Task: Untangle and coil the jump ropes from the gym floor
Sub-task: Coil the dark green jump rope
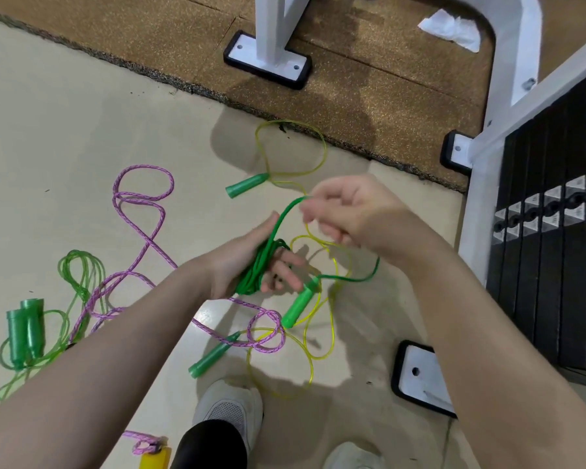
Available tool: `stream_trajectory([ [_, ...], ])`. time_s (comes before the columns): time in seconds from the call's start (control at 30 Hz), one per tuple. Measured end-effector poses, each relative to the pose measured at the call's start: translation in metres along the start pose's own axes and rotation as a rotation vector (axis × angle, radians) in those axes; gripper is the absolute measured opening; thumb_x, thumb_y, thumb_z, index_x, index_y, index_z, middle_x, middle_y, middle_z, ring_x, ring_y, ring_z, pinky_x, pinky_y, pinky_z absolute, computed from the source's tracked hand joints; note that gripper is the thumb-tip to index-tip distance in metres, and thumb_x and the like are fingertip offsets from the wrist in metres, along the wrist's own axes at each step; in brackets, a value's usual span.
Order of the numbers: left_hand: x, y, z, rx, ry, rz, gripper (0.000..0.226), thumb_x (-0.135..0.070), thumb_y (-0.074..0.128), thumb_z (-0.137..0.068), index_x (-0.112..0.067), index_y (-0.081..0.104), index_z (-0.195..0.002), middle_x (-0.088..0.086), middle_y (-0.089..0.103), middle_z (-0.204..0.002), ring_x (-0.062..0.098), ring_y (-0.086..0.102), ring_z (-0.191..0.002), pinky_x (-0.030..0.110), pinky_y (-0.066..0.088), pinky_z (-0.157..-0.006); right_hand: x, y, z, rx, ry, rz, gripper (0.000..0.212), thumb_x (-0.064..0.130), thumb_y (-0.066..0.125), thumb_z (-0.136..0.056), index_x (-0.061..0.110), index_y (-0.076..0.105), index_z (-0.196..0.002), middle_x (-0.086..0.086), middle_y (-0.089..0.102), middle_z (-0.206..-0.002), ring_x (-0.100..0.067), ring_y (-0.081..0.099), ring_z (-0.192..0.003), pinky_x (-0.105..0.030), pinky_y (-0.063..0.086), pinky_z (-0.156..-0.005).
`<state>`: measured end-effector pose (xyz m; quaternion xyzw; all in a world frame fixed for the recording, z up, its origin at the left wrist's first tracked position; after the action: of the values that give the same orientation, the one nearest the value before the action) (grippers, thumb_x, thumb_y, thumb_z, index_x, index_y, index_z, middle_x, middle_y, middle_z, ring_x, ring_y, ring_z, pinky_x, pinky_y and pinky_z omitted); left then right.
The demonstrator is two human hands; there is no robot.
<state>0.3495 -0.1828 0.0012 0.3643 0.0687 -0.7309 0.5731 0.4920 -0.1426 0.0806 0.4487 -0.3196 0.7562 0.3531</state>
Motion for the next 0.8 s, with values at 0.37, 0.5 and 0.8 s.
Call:
stream_trajectory([
  [0.37,-0.051,0.005,0.017,0.024,0.502,0.336,0.049,-0.042,0.034,-0.096,-0.002,0.060,-0.106,-0.009,0.041,-0.033,0.005,0.026,-0.027,0.011,0.040,-0.049,-0.066,0.045,-0.013,0.137,0.203,0.156,0.017,0.018,0.037,-0.100,0.022,0.050,-0.090,-0.002,0.049,-0.055,-0.006,0.039,-0.033,-0.017,0.033,-0.038],
  [0.5,-0.047,-0.017,0.003,-0.261,0.507,0.654,0.035,-0.034,0.036,-0.099,-0.006,0.055,-0.105,-0.004,0.072,-0.073,0.000,0.046,-0.036,0.010,0.045,-0.053,-0.052,0.054,0.005,0.502,0.331,0.323,0.044,0.020,0.048,-0.096,0.028,0.030,-0.135,-0.007,0.060,-0.081,-0.017,0.053,-0.046,-0.023,0.045,-0.050],
  [0.8,-0.017,0.012,0.004,-0.103,0.301,-0.038,0.018,-0.018,0.053,-0.090,-0.007,0.061,-0.077,0.000,0.050,-0.041,0.007,0.046,-0.034,0.023,0.044,-0.054,-0.001,0.021,0.012,0.316,0.049,-0.017,0.012,0.008,0.053,-0.093,0.014,0.062,-0.089,0.001,0.051,-0.057,-0.005,0.034,-0.036,-0.013,0.026,-0.035],
])
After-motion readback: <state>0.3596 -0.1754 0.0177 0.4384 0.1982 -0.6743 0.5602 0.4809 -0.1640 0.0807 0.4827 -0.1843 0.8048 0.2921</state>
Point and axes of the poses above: each hand's wrist, its own z-axis away from the middle knuckle, its own y-axis out of the palm, x = y × z, the point moved 3 cm from there along -z, towards the middle knuckle
